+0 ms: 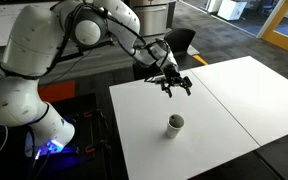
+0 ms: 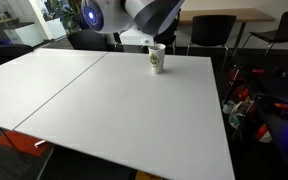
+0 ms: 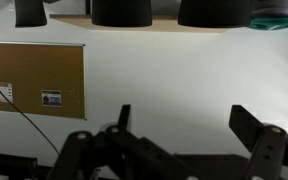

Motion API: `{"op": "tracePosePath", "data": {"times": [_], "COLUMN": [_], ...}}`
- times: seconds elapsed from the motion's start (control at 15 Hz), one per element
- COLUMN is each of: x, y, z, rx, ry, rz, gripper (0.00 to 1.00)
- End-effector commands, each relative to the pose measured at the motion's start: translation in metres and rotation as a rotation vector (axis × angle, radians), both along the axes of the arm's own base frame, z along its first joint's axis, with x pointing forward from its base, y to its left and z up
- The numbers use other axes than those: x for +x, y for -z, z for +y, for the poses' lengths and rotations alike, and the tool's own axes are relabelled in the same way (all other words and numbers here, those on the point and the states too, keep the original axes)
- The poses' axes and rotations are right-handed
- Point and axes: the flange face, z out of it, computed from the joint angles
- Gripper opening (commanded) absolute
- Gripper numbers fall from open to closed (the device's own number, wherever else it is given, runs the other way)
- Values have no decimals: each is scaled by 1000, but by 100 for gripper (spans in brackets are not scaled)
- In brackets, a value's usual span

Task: Place the marker in the cup

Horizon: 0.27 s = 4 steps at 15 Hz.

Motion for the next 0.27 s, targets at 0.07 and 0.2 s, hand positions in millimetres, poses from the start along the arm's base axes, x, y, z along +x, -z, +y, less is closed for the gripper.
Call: {"op": "tracePosePath", "data": {"times": [0.07,0.2], "x": [0,-1], "y": [0,1], "z": [1,0], "rx": [-1,-2], "ry": [0,0], "rz": [2,4], "gripper": [100,100]}}
